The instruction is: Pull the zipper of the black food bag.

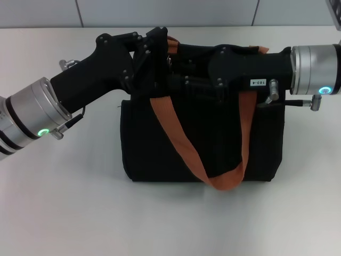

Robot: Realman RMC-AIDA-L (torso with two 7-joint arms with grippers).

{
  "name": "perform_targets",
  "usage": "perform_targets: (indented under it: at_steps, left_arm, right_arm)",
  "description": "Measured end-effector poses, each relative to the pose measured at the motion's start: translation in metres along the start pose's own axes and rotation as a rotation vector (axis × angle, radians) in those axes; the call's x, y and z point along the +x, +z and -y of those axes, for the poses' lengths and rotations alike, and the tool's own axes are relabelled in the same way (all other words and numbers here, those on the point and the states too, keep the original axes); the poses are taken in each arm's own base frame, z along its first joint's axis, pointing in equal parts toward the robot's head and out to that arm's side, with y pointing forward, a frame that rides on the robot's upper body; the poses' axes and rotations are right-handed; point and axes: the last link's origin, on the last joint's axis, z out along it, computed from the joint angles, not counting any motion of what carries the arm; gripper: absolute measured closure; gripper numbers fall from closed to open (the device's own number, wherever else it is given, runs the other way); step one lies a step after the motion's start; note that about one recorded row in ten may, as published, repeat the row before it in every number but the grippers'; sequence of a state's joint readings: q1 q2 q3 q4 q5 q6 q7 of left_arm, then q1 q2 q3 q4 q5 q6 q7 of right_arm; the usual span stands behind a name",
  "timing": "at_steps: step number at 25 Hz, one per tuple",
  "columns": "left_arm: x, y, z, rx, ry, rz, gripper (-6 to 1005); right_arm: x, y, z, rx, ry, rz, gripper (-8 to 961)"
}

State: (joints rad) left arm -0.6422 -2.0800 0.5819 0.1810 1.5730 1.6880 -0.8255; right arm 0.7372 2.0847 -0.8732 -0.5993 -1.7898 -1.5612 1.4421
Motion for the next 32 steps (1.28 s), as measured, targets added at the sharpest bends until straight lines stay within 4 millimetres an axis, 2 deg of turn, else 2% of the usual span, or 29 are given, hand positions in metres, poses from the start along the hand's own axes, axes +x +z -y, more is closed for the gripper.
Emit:
perform_targets:
  at_steps: [1,6,23,32]
  left_arm:
    - [0.0001,0.0004,0.0000,-0.001,0.000,0.000,973]
    - [-0.0001,0.0008,-0.0001,-0.003,-0.001,0.002,973]
    - [-0.0007,0.0020,-0.0022,-0.013,-0.009,-0.001,972]
    - [-0.0016,0.0020,-0.0034,-0.014,-0.014,-0.003,971]
  right_arm:
    - [-0.0005,0.0004,0.0003,0.001,0.000,0.002,618]
    - [-0.0007,0.0011,0.0002,0.000,0.005,0.009,738]
    - [0.0027,0.0004,-0.0059,-0.037,0.056,-0.001,887]
    - [-0.0018,0.0031,-0.0068,-0.052,0.080,0.010,891]
